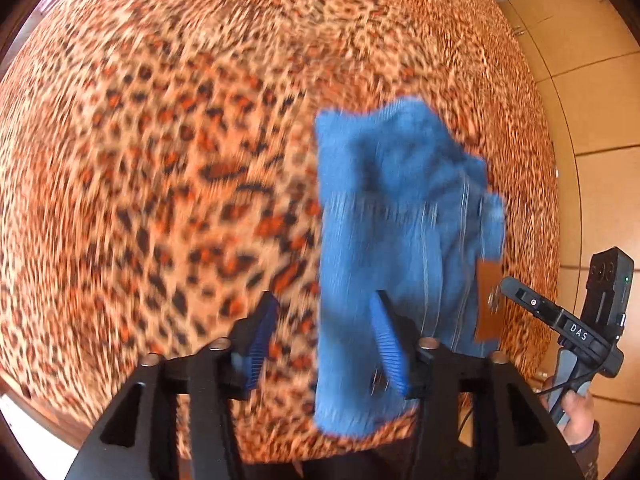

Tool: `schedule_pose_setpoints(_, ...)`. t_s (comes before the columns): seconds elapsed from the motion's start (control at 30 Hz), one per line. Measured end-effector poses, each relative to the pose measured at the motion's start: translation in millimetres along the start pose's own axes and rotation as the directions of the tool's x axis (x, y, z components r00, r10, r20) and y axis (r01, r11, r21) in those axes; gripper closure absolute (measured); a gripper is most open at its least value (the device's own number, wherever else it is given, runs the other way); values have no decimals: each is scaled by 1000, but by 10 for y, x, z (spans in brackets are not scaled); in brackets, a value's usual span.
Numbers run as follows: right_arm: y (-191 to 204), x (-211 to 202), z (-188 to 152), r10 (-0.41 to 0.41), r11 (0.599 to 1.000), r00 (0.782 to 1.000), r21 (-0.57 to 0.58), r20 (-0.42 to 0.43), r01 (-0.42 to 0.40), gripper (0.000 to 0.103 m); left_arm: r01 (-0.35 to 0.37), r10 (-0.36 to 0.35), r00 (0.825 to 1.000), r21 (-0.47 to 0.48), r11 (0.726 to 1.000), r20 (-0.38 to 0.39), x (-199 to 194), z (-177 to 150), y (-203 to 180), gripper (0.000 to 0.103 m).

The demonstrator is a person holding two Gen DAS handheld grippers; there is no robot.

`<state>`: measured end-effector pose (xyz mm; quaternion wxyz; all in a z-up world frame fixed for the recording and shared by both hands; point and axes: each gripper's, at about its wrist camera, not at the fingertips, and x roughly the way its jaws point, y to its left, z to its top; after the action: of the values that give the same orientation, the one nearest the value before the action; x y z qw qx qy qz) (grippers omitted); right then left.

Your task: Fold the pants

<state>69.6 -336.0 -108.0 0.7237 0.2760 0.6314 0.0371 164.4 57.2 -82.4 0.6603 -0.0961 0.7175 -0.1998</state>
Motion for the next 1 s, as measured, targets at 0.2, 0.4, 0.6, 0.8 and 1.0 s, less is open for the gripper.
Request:
schedule_pose_setpoints(0.2,172,111,-446,9,992,1000,-127,-3,-9,75,-12,17,992,40,999,-121,327,-419,-219,73)
schedule_pose_setpoints(0.4,66,-48,-603,-63,986,998,-151,22,66,92,-109,119,992,164,980,-50,399,-568,-514,67)
schedule_pose_setpoints(0.6,-73,-54,-630,-31,997,1000,-65,6,31,87,-121,124,992,180,976,-5,49,-638,-473,69)
schedule_pose_setpoints(0.8,-290,-360,-216,66,995,988,59,143,-75,42,-112,101,987,83,990,125,-354,-377,-392,44)
schedule_pose_setpoints(1.0,-236,92,198,48,997,996,60,79,-53,42,-62,62,998,-6,998,10,80,2,-404,43)
